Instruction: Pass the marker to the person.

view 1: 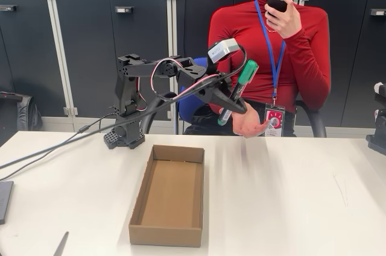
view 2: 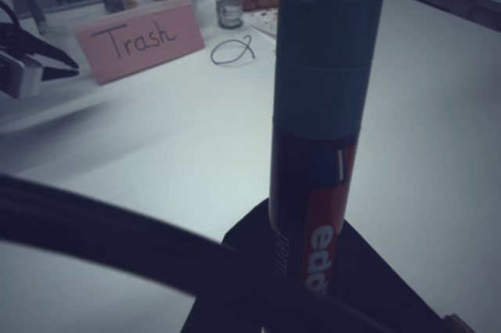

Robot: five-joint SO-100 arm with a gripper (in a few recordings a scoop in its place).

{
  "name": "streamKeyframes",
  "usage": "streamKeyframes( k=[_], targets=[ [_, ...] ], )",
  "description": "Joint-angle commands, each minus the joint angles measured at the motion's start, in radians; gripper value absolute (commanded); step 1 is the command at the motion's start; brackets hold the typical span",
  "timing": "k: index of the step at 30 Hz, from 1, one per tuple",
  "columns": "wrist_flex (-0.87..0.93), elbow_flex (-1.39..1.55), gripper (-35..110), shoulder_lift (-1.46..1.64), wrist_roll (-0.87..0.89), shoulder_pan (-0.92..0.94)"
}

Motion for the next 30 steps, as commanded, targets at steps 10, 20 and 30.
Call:
streamKeyframes(
  k=[10, 20, 30],
  targets=[
    [-0.101, -0.215, -5, 0.005, 0.167, -0.239],
    [-0.046, -0.259, -5, -0.074, 0.193, -0.400],
    [0.037, -0.304, -5, -0.081, 0.350, -0.561]
  ],
)
